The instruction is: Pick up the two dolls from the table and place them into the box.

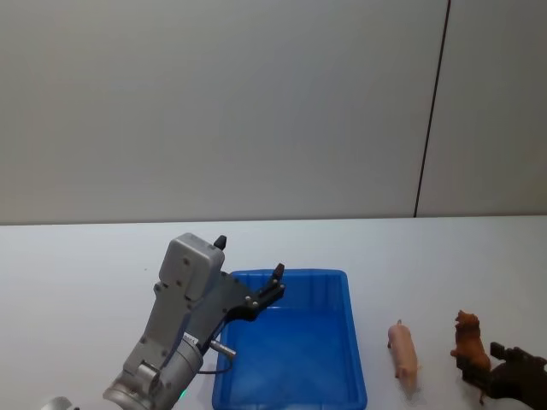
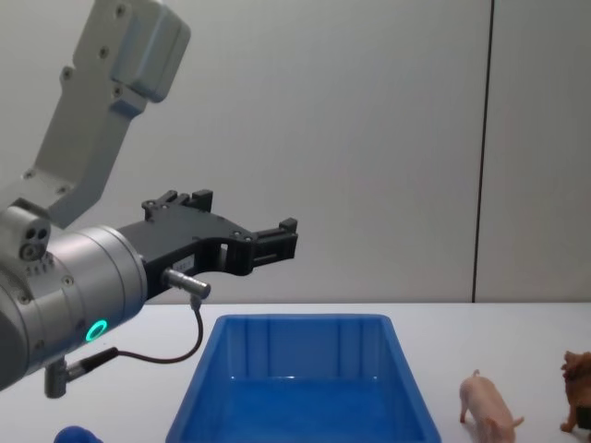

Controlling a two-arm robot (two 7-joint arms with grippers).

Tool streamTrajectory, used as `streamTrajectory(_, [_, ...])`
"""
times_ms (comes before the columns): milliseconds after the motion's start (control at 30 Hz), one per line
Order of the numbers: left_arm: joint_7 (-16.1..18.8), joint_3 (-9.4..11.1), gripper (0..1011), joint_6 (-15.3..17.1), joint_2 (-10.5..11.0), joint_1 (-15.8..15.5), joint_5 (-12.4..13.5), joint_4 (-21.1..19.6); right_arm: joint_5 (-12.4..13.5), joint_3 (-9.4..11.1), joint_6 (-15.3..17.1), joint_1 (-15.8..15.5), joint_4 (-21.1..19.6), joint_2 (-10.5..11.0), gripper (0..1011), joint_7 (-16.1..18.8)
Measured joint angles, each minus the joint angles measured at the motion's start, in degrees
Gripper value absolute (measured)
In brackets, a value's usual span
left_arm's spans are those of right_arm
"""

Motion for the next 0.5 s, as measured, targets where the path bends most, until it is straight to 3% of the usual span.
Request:
streamTrajectory(300, [0.0,0.0,1001,0.0,0.0,0.0,0.0,0.0,1.3,0.0,1.8,1.0,1.5,-0.2,461,1.4])
streamTrajectory(500, [0.0,0.0,1001,0.0,0.0,0.0,0.0,0.0,1.9,0.2,1.9,1.4,1.5,-0.1,310,1.7])
